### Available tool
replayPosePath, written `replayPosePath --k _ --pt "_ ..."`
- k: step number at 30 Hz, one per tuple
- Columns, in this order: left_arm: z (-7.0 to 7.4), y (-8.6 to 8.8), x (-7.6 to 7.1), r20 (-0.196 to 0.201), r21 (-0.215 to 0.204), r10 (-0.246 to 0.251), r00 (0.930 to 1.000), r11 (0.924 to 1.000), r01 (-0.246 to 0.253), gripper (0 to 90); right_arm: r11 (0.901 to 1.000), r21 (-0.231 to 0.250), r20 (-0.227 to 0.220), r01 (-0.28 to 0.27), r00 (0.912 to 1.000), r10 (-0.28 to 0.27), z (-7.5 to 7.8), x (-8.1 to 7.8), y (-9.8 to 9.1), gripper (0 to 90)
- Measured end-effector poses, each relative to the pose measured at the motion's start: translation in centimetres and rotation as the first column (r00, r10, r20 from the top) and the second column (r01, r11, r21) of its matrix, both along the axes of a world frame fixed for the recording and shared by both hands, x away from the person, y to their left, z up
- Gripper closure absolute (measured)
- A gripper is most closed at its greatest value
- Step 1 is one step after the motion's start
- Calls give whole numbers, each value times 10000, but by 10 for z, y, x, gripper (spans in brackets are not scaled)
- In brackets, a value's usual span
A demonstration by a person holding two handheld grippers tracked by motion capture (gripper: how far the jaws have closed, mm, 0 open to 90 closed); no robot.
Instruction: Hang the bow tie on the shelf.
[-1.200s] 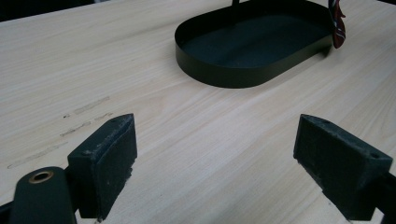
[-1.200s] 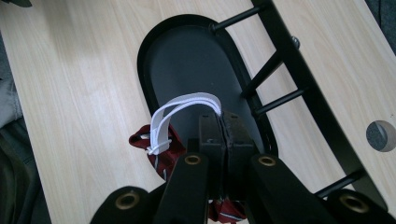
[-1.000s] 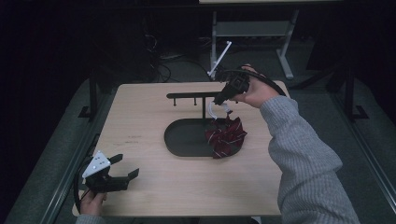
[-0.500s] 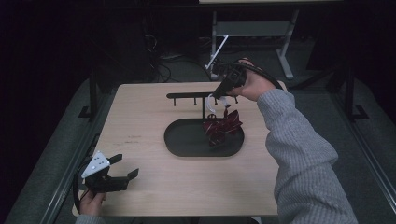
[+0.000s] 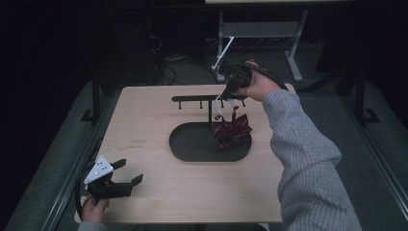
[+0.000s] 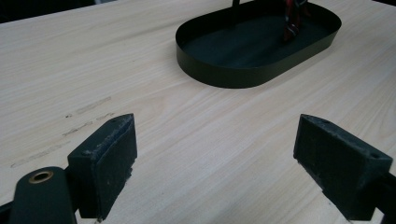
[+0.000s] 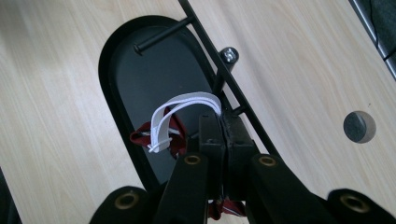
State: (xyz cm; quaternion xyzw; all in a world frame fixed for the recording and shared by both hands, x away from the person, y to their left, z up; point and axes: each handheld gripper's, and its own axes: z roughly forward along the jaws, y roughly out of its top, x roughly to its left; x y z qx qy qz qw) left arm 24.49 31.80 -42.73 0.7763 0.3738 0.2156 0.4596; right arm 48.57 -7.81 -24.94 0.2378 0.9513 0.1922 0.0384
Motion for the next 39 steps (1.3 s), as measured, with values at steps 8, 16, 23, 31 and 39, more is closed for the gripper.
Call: replayPosePath --k 8,16,23,31,39 --pt "0 0 -1 -9 -1 -3 10000 10000 3 131 9993 -229 -94 279 9996 -281 -8 6 -2 878" --pt "0 0 -1 -4 -51 26 10000 10000 -26 131 9989 -254 -140 384 9991 -388 -12 7 -5 876" --pt "0 0 0 -3 -44 18 10000 10000 -18 131 9989 -182 -140 433 9990 -435 -13 8 -6 872" --pt "0 0 -1 -13 -49 11 10000 10000 -11 131 9988 -249 -68 418 9991 -419 -15 6 -6 855" --pt "0 -1 -1 -24 -16 -19 10000 10000 19 131 9990 -177 -116 415 9991 -417 -18 3 -10 848"
